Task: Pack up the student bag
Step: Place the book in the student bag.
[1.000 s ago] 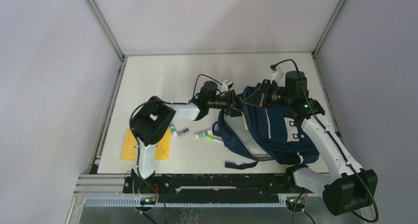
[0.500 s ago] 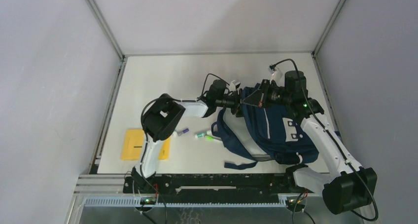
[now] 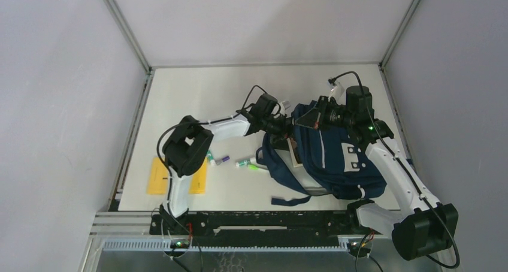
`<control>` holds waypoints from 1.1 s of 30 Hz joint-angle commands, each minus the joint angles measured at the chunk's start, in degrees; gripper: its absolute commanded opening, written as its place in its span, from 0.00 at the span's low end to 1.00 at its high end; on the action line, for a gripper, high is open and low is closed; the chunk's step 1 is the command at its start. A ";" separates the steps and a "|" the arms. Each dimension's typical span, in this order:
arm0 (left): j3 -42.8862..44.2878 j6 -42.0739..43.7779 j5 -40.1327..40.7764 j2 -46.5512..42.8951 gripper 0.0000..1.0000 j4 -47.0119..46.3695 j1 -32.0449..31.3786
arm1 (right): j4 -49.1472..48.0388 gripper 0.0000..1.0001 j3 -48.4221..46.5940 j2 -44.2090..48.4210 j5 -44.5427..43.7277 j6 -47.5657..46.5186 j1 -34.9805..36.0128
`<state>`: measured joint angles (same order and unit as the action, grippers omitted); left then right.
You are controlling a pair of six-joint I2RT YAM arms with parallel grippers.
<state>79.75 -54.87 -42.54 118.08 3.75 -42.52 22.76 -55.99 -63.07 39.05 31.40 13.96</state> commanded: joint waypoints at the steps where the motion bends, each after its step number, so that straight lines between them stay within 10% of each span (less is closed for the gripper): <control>1: 4.98 9.39 3.11 -8.03 1.00 9.78 0.36 | -4.08 0.00 -1.58 1.00 -0.42 0.70 0.16; 14: 6.96 20.84 16.47 -14.05 1.00 21.90 1.37 | -3.19 0.00 -1.58 1.40 -2.24 0.51 -0.04; 23: 8.74 29.53 11.70 -18.58 0.91 28.57 1.95 | -3.82 0.00 -1.18 0.34 -4.14 1.17 -0.15; 33: -6.22 28.56 21.02 -34.55 0.94 30.97 8.87 | -1.38 0.00 -0.80 -1.23 -7.65 -1.82 0.75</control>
<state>80.12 -26.81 -27.38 93.38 32.86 -38.65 22.52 -55.99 -63.44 34.98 31.88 13.98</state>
